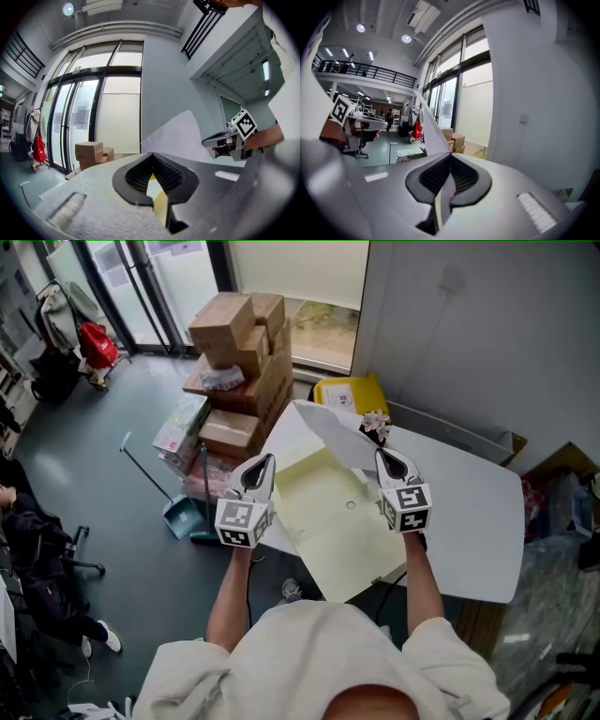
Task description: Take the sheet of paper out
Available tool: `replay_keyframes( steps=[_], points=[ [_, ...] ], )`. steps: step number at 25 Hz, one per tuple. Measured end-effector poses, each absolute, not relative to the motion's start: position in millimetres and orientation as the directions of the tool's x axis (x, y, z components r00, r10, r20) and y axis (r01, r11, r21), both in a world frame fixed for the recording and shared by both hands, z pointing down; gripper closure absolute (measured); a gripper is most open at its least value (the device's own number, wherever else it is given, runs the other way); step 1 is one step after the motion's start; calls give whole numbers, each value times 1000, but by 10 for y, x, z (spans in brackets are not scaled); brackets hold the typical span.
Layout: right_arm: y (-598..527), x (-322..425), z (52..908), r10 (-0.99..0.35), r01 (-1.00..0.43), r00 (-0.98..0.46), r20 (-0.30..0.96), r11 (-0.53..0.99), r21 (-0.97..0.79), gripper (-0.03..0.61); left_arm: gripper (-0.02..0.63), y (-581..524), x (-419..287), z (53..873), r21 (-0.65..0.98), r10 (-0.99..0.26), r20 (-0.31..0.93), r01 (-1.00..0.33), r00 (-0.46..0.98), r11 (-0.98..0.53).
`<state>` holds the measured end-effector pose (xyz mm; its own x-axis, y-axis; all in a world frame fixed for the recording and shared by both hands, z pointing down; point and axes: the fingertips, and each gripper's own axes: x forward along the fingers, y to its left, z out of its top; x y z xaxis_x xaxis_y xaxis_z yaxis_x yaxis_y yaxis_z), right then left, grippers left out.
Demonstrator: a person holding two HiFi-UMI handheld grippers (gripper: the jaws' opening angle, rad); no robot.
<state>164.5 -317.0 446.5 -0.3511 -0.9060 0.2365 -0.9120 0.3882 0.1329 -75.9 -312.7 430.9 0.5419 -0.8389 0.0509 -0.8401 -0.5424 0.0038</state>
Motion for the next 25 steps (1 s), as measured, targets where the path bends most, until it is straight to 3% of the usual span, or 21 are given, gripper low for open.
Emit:
replay_keyframes(
  steps=[13,25],
  points=[
    [-2904,2240,4512,-960,-978,-196,201,207,35,574,612,-3256,-654,4322,14,-823,53,-824,566,-566],
    [-2842,2357,4576,-964,-985,-164,210,172,23,574,612,-3276,-669,4444,24,-820,69,-823,568,-567]
  ],
)
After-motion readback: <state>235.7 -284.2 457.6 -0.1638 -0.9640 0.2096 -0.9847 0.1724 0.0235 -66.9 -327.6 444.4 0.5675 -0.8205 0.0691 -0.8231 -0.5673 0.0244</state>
